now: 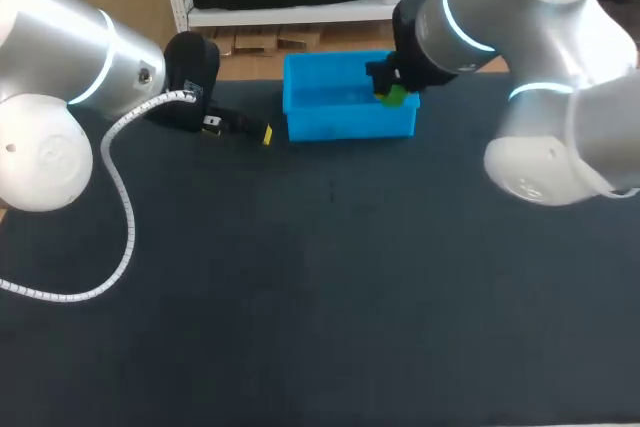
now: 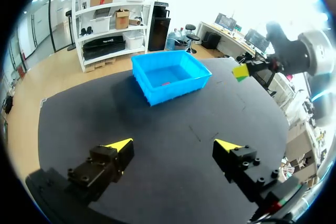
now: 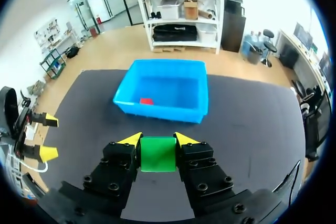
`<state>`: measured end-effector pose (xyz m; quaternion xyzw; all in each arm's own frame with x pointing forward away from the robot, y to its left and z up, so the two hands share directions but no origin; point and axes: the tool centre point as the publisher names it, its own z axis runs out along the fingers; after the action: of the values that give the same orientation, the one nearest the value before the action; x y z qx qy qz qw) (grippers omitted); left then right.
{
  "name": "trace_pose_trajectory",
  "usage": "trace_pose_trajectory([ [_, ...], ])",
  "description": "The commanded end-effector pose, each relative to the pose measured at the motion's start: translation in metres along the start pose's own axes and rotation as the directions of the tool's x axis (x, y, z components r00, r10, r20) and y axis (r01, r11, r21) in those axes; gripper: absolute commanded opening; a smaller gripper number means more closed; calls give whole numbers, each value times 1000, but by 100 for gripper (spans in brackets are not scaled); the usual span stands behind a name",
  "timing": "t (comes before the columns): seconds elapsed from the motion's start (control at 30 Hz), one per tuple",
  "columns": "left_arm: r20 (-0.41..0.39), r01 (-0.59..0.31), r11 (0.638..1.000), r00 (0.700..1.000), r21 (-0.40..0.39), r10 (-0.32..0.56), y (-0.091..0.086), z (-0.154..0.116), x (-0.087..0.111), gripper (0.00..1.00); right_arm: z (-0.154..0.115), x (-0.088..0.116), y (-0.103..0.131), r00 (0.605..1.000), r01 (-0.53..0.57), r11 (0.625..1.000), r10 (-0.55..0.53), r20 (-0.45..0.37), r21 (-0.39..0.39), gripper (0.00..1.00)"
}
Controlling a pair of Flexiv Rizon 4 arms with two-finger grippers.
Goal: Use the left arm to pick the red cube and place it into the blue plastic box first, then use the right arm to grasp the green cube and put it into the same blue plastic box after the first action is fully finished.
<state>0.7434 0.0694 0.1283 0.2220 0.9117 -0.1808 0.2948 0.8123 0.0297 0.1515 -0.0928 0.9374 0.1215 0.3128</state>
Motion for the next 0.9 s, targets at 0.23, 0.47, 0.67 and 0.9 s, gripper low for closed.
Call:
trace_pose_trajectory([
  [0.23, 3, -2, 1000, 1000, 7, 2, 1, 0, 0, 100, 56, -33, 0, 1000, 15, 1000, -15, -10, -11, 0],
  [0.47, 3, -2, 1000, 1000, 7, 2, 1, 0, 0, 100, 84, -47, -6, 1000, 18, 1000, -18, -11, 5, 0],
  [0.67, 3, -2, 1000, 1000, 7, 2, 1, 0, 0, 100, 106, -60, -12, 1000, 23, 1000, -23, -1, 8, 0],
  [0.9, 3, -2, 1000, 1000, 7, 2, 1, 0, 0, 100, 130, -69, -17, 1000, 26, 999, -26, 4, 22, 0],
])
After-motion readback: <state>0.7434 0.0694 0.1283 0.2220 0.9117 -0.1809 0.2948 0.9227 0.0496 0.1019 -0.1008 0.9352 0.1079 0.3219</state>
